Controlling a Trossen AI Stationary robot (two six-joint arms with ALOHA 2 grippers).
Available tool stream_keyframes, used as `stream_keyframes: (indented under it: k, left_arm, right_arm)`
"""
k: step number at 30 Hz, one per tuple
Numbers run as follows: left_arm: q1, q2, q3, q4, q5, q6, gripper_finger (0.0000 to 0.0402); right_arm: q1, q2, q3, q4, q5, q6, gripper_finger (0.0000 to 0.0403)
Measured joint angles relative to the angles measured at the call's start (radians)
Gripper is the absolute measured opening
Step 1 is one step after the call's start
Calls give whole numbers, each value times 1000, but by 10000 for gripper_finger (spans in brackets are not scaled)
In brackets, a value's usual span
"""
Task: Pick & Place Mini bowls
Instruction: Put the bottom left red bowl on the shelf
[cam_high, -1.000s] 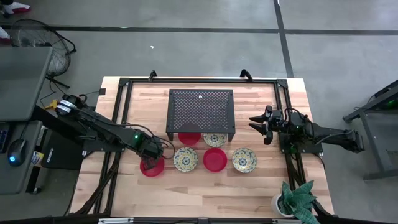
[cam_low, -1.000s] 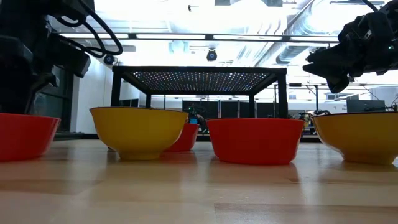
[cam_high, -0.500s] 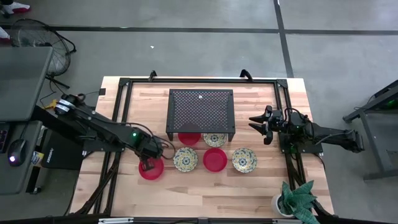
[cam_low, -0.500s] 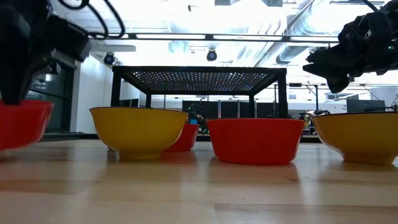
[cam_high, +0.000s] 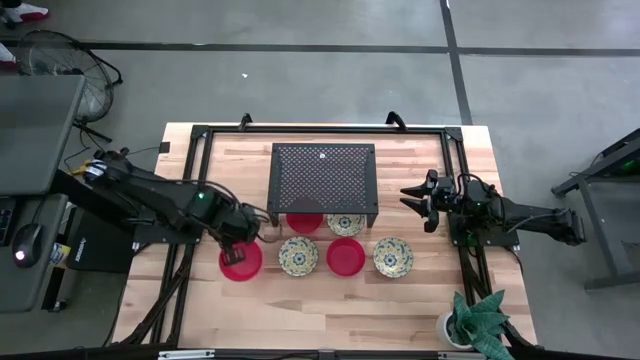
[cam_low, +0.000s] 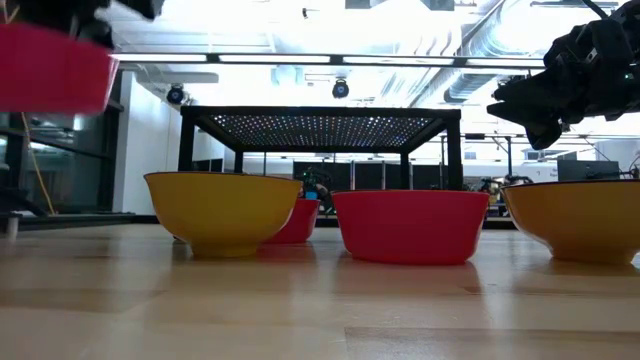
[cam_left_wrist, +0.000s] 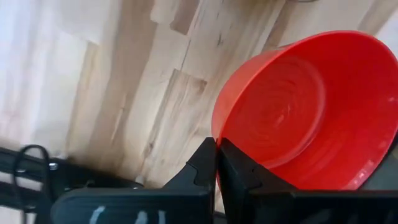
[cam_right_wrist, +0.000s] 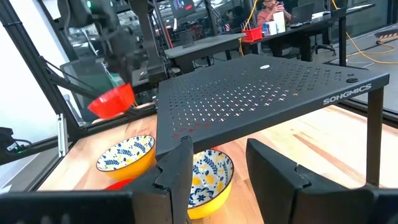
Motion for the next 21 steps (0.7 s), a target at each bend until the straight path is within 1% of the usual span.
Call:
stream_keyframes:
  k: [4,9,14,21]
  left_arm:
    - [41,0,92,-51,-27,47,0]
    - [108,0,163,-53,-41,94,0]
    - [164,0,182,-44,-38,115,0]
    - [224,0,182,-3,11,143,0]
  right_arm:
    - [0,0,0,0,0,0,138]
    - [0,0,0,0,0,0,138]
    - [0,0,0,0,0,0,138]
    - [0,0,0,0,0,0,138]
